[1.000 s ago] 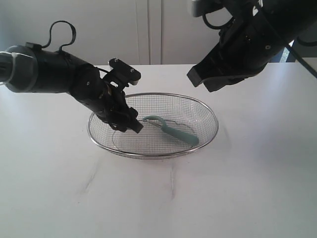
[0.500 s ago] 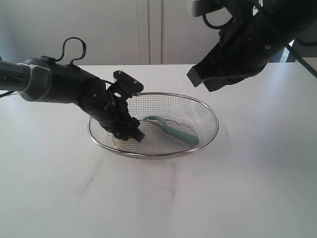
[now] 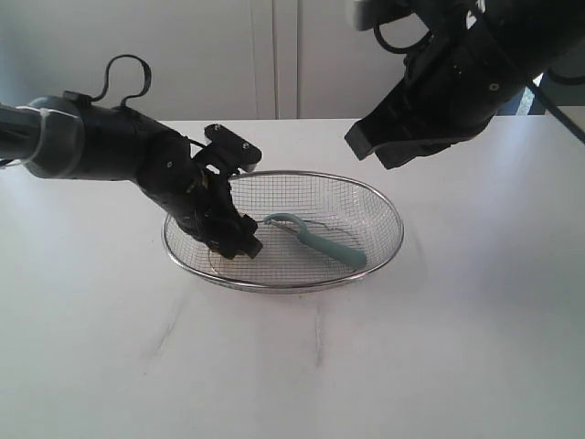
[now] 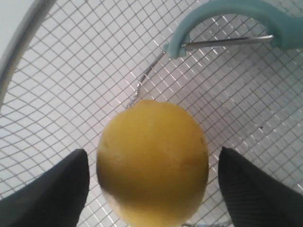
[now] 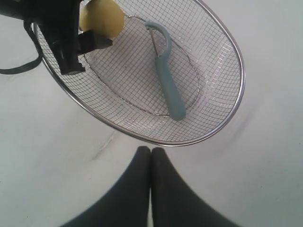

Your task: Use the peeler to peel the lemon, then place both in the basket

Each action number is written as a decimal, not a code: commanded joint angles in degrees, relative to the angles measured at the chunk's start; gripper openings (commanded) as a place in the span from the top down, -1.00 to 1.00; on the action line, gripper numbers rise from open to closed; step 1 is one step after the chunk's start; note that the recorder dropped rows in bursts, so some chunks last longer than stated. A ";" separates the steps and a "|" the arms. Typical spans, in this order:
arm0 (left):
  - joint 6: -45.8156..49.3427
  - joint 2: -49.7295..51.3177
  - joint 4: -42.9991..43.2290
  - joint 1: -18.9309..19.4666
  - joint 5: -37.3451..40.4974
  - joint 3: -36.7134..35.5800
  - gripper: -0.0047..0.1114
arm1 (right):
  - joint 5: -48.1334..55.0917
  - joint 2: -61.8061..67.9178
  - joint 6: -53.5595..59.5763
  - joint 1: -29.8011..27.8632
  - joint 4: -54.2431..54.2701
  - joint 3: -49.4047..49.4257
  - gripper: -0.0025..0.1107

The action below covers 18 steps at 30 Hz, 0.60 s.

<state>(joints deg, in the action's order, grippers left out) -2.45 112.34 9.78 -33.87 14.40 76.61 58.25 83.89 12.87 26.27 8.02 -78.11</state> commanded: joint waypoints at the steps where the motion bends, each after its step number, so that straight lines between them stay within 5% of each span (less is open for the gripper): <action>1: -0.32 -3.83 -0.25 0.04 3.94 0.16 -0.42 | -0.28 -0.44 -0.31 0.02 -0.12 0.27 0.96; 8: -0.32 -10.94 -0.25 0.04 11.62 0.16 -0.24 | -0.28 -0.44 -0.31 0.02 -0.12 0.27 0.96; 18: -0.32 -20.67 -0.25 0.04 27.46 -0.09 0.70 | -0.28 -0.44 -0.31 0.02 -0.12 0.27 0.96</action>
<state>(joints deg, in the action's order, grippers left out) -2.45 94.07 9.78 -33.87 37.21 76.61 58.25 83.89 12.87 26.27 8.02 -78.11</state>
